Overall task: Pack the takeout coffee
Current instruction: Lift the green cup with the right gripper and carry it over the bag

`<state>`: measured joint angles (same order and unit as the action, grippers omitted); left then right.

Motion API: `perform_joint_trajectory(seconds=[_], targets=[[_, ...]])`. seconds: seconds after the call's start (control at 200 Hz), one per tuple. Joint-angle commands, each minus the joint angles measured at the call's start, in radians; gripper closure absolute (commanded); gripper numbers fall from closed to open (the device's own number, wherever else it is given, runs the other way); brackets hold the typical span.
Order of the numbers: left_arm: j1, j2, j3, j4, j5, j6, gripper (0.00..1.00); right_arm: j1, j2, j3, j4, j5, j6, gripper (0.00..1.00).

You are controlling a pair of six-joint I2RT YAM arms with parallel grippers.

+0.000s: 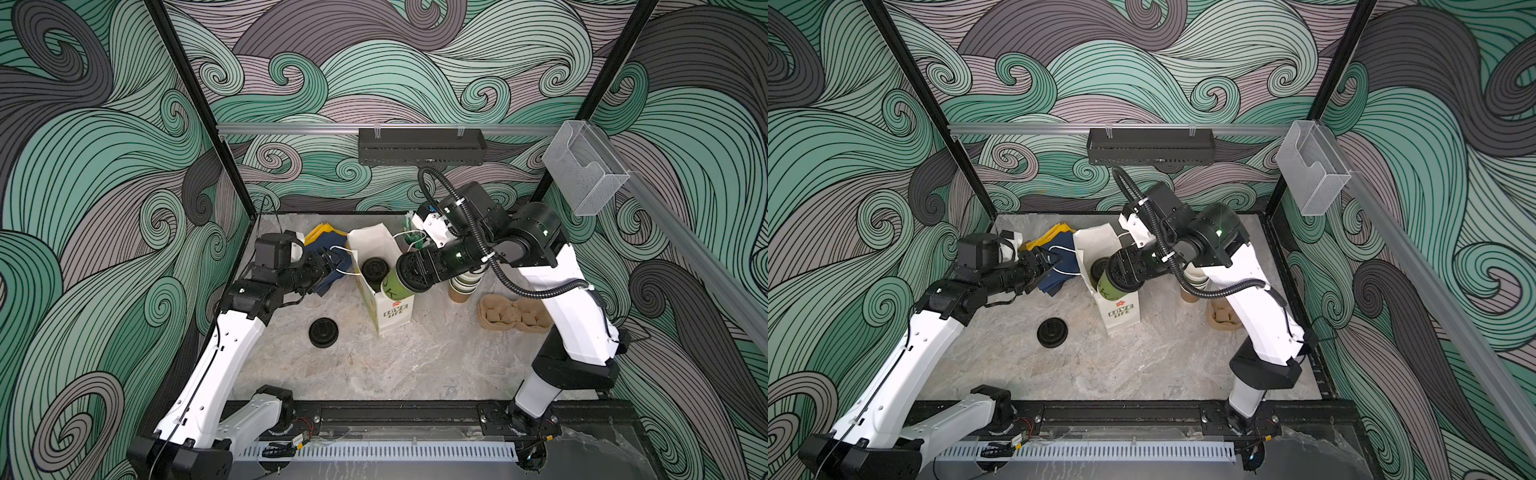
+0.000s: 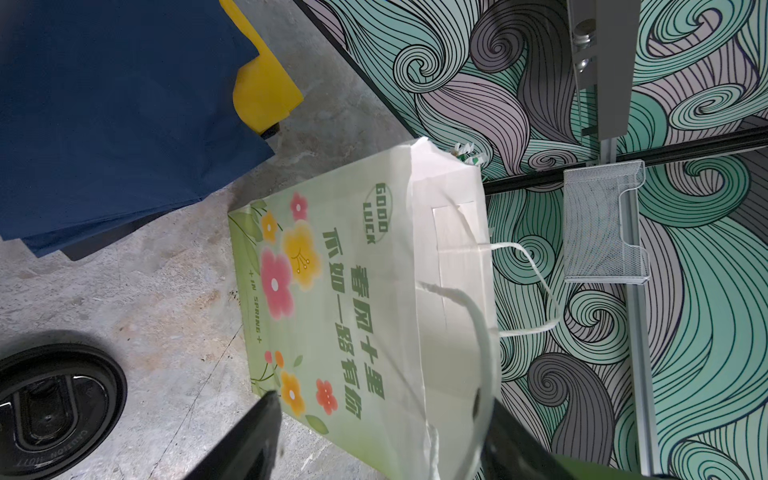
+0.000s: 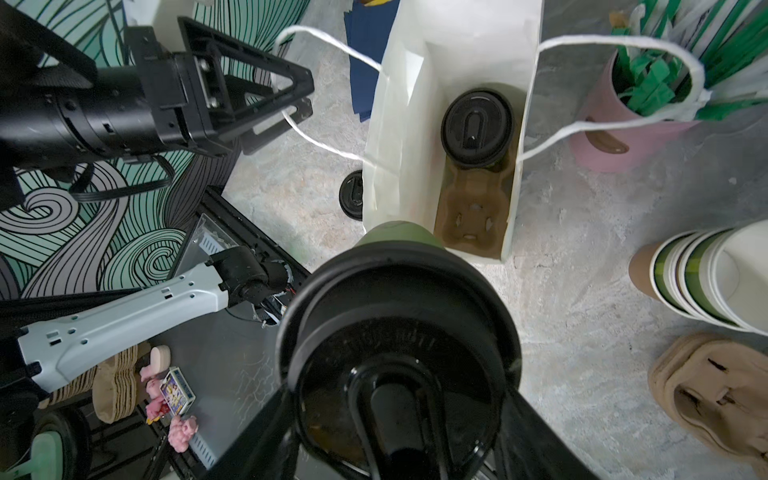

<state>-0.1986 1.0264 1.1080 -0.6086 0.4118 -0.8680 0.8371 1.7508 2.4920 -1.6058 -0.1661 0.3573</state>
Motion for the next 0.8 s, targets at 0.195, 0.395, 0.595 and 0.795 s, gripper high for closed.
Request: perform_joint_trajectory(seconds=[0.195,0.395,0.595,0.795], targets=[[0.007,-0.001,0.012,-0.014,0.017,0.025,0.29,-0.013,0.162,0.226,-0.194,-0.053,-0.034,0.35],[0.007,-0.006,0.001,-0.014,0.026,0.023,0.36,-0.038,0.171,0.255,-0.178,-0.083,-0.026,0.35],[0.007,0.003,0.001,-0.011,0.042,0.024,0.43,-0.055,0.161,0.241,-0.127,-0.120,-0.008,0.35],[0.007,0.008,0.001,-0.005,0.055,0.023,0.49,-0.056,0.171,0.152,-0.122,0.002,-0.009,0.38]])
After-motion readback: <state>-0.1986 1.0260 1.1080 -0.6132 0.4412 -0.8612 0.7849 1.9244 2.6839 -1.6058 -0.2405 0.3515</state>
